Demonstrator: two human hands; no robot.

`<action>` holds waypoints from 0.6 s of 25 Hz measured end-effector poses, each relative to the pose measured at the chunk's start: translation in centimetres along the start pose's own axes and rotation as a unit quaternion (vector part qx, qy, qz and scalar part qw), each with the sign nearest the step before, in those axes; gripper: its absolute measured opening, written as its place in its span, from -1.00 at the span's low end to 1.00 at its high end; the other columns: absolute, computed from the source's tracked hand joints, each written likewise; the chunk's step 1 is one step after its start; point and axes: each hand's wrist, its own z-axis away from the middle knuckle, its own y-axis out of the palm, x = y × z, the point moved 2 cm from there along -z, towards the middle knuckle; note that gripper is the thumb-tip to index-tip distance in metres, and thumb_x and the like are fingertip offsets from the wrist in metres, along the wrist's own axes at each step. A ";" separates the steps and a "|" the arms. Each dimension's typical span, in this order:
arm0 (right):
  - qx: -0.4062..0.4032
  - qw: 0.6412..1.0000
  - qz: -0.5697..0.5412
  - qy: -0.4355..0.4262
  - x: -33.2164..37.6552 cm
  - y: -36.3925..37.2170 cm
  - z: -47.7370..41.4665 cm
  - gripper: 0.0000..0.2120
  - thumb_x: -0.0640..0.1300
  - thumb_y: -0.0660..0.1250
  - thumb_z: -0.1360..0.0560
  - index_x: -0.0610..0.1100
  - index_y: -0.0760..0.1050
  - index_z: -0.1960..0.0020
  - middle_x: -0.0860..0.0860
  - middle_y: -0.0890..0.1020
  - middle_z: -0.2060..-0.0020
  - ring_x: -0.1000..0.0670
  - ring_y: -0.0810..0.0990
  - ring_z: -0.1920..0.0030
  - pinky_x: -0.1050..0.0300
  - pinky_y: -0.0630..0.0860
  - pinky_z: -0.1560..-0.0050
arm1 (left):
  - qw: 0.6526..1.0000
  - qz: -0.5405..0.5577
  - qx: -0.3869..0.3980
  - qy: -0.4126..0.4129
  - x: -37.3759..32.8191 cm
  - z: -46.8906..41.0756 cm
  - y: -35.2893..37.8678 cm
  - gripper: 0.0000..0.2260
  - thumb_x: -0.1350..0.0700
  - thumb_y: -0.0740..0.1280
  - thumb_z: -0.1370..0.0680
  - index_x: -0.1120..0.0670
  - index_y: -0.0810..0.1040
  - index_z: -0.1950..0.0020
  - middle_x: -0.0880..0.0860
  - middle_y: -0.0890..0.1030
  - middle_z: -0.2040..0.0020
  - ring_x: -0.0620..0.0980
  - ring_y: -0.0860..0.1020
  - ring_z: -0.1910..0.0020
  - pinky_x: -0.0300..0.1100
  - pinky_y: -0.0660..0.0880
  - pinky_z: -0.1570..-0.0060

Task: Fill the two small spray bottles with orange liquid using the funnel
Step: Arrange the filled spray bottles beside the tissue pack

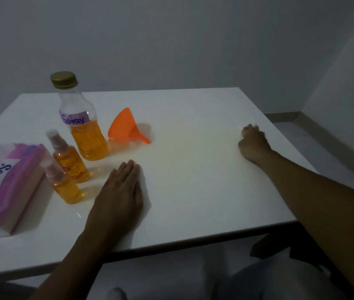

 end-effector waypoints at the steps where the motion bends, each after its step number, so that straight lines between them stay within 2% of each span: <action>1: 0.000 1.000 -0.012 -0.013 2.0 0.3 -0.1 -0.41 -0.39 0.06 -0.60 -0.29 0.02 -0.61 -0.22 -0.01 -0.63 -0.21 -0.05 -0.63 -0.06 -0.04 -0.61 | 1.000 0.002 0.000 0.002 0.1 -0.1 0.0 -0.50 -0.04 -0.09 -0.61 0.10 0.20 -0.52 0.07 0.22 -0.53 -0.08 0.10 -0.52 -0.18 -0.06 -0.46; 3: 0.004 0.995 -0.040 -0.087 6.5 1.6 1.3 -0.39 -0.40 0.09 -0.58 -0.32 0.03 -0.61 -0.24 0.01 -0.62 -0.19 -0.06 -0.63 -0.04 -0.07 -0.61 | 1.000 0.005 0.000 0.002 0.1 -0.1 0.1 -0.50 -0.04 -0.08 -0.62 0.10 0.20 -0.52 0.07 0.22 -0.53 -0.09 0.10 -0.52 -0.19 -0.06 -0.46; 5: 0.039 0.977 -0.042 -0.207 10.0 3.3 5.0 -0.32 -0.43 0.11 -0.53 -0.31 0.01 -0.61 -0.22 -0.01 -0.63 -0.15 -0.10 -0.64 0.00 -0.14 -0.58 | 1.000 0.009 0.003 -0.002 0.1 -0.2 0.1 -0.50 -0.04 -0.09 -0.61 0.09 0.20 -0.53 0.06 0.22 -0.53 -0.09 0.10 -0.52 -0.19 -0.06 -0.46; 7: 0.062 0.943 -0.046 -0.325 11.1 4.6 10.2 -0.25 -0.49 0.11 -0.47 -0.26 0.02 -0.62 -0.13 -0.03 -0.64 -0.04 -0.12 -0.64 0.08 -0.20 -0.59 | 1.000 0.007 0.008 -0.003 0.2 -0.3 0.1 -0.49 -0.05 -0.11 -0.61 0.09 0.18 -0.53 0.06 0.20 -0.54 -0.09 0.09 -0.53 -0.18 -0.07 -0.46; 10: 0.093 0.881 -0.075 -0.457 8.2 4.8 14.9 -0.16 -0.60 0.06 -0.40 -0.20 0.02 -0.63 0.01 -0.03 -0.62 0.13 -0.14 -0.59 0.20 -0.24 -0.59 | 1.000 -0.004 0.020 -0.002 0.1 -0.1 0.1 -0.50 -0.03 -0.09 -0.62 0.10 0.15 -0.54 0.08 0.17 -0.54 -0.04 0.08 -0.53 -0.14 -0.06 -0.47; 12: 0.108 0.875 -0.061 -0.468 4.8 4.4 14.6 -0.12 -0.65 0.05 -0.38 -0.16 -0.01 -0.62 0.04 -0.06 -0.60 0.11 -0.12 -0.60 0.19 -0.23 -0.60 | 1.000 0.015 0.015 0.004 -1.0 0.0 -0.1 -0.55 0.10 0.06 -0.63 0.12 0.19 -0.53 0.10 0.22 -0.53 0.01 0.13 -0.52 -0.10 -0.01 -0.47; 13: 0.102 0.889 -0.065 -0.441 2.8 4.2 13.9 -0.11 -0.66 0.04 -0.39 -0.13 -0.03 -0.61 0.06 -0.07 -0.58 0.10 -0.12 -0.61 0.17 -0.23 -0.61 | 0.999 0.027 0.012 0.016 -2.2 0.0 -0.2 -0.55 0.17 0.11 -0.61 0.12 0.21 -0.52 0.11 0.25 -0.52 0.02 0.16 -0.52 -0.10 0.00 -0.47; 15: 0.070 0.937 -0.092 -0.329 -1.9 3.2 12.5 -0.11 -0.65 0.04 -0.40 -0.08 0.00 -0.61 0.08 -0.05 -0.59 0.05 -0.09 -0.62 0.11 -0.17 -0.62 | 0.997 0.050 0.012 0.051 -5.9 -0.4 -0.1 -0.54 0.16 0.09 -0.58 0.11 0.26 -0.50 0.10 0.29 -0.50 0.01 0.20 -0.50 -0.15 -0.01 -0.46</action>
